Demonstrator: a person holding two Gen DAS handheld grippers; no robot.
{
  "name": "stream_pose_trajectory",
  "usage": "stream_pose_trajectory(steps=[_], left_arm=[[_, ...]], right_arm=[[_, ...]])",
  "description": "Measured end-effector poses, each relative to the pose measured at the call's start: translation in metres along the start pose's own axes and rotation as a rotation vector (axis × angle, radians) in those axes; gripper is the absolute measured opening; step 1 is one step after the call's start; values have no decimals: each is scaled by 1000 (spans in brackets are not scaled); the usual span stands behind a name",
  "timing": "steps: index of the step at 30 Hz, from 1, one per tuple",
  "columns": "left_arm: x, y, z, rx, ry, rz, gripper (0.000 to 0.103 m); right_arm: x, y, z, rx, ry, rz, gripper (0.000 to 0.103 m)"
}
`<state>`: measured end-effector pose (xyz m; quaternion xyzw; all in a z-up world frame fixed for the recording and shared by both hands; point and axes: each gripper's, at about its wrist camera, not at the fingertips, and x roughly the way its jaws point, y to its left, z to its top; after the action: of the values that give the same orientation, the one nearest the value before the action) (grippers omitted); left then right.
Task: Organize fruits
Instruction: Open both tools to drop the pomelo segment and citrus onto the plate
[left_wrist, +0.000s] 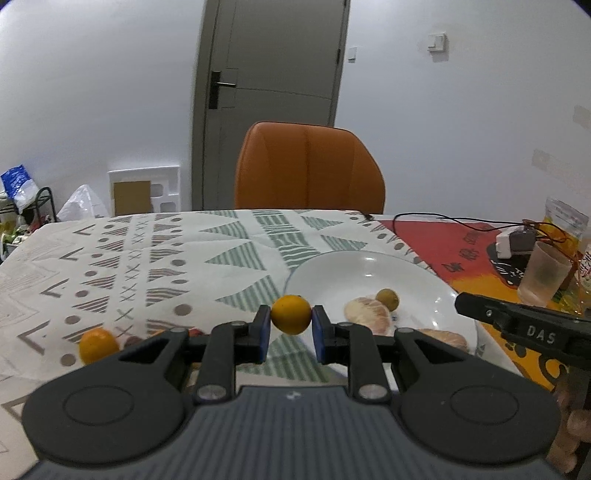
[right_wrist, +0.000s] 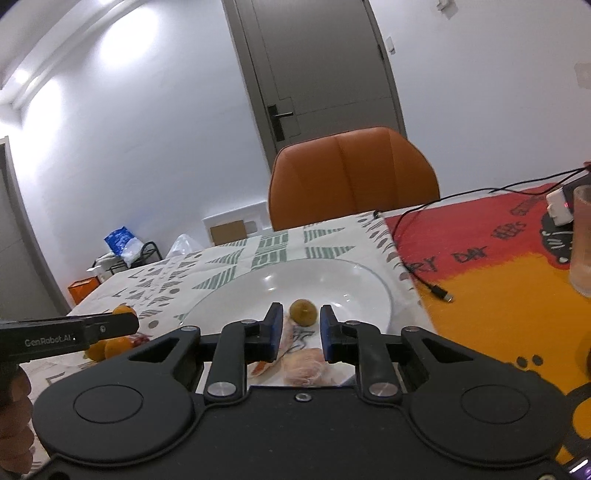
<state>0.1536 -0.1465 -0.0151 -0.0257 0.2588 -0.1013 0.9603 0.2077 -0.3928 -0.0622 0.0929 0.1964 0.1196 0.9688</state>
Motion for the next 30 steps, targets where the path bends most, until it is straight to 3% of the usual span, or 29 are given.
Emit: stream_pose_trajectory(steps=[7,15,19,22,30], left_arm=[[8,-16,2,21,6,-25,22],[11,-22,4,25,10,-19,26],[7,-17,3,14,19,-10,27],[2,-10,2,8,19,6,30],[-17,15,-3,-36,2,59,66]], right_arm=[[-3,-6,-2,6,16,2,20],[-8,-9,-4,26,27,7,28],[-8,-6,-7,28,29,16,38],[-7,-2,-8,32,33,19,51],[-8,14,-9,12,26,32,74]])
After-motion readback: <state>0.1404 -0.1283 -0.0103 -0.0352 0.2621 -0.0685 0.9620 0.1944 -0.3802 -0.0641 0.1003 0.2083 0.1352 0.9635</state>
